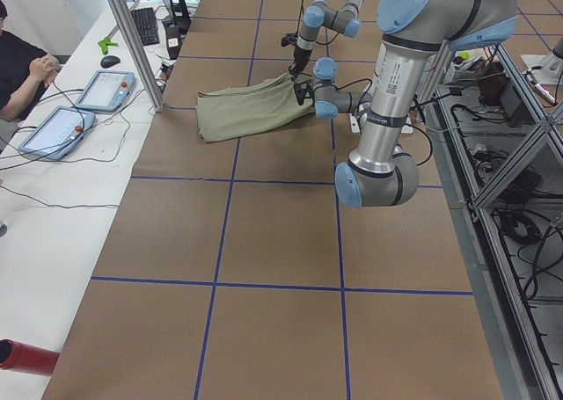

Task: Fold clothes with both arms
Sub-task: 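Lift the near edge with both grippers and fold it toward the far edge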

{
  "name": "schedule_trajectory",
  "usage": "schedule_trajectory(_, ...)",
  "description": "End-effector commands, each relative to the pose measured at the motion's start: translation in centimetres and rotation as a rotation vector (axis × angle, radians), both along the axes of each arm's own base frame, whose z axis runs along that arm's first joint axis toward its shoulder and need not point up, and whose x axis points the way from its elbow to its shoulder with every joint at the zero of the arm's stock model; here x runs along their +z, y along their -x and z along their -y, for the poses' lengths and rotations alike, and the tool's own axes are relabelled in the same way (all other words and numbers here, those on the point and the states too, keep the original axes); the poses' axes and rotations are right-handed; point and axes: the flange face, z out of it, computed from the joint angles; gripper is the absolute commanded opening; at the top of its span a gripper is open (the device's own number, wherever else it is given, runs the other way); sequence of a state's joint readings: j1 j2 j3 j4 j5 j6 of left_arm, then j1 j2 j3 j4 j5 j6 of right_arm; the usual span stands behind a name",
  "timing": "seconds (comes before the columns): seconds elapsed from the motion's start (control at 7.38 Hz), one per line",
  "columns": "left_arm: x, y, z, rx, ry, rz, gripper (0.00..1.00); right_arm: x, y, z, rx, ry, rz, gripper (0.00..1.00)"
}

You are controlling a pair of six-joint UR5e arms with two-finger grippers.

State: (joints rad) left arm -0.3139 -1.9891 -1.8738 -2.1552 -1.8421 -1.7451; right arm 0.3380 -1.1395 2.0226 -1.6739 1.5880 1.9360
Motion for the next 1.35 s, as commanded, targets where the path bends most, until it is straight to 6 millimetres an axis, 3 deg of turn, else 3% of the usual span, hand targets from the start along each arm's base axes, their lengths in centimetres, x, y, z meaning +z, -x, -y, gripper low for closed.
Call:
schedule_trajectory(0.0,-4.3,7.1,-2.7,0.061,0.000,-0.010,0.00,-5.0,-4.3,-6.9,-0.047,0.053,0.015,0.00)
schedule_trajectory(0.14,-6.8,10.1,-3.9,0.084,0.011,0.000,0.00,-6.5,-6.5,-8.4,-0.060,0.059,0.019,0.00)
schedule_trajectory(0.27,-7.2,10.3,-3.9,0.082,0.012,0.009,0.00,-7.1,-6.2,-8.3,-0.063,0.057,0.020,0.00)
schedule_trajectory(0.41,-7.0,9.4,-1.7,0.043,-0.005,0.028,0.00,-6.6,-5.4,-6.6,-0.039,0.045,-0.006,0.00)
schedule_trajectory(0.68,-6.7,7.7,6.6,-0.047,-0.073,0.093,0.00,-8.1,-4.4,0.5,0.019,0.001,-0.041,0.00)
schedule_trajectory(0.81,-6.2,8.1,10.7,-0.087,-0.126,0.128,0.00,-8.1,-4.3,4.2,0.027,-0.025,-0.075,0.00)
schedule_trajectory(1.08,-3.1,5.3,18.5,-0.114,-0.173,0.245,0.00,-5.5,0.9,12.5,0.071,-0.054,-0.076,0.00)
schedule_trajectory(1.22,-0.7,4.3,20.8,-0.120,-0.192,0.261,0.00,-3.9,4.6,15.9,0.084,-0.051,-0.085,0.00)
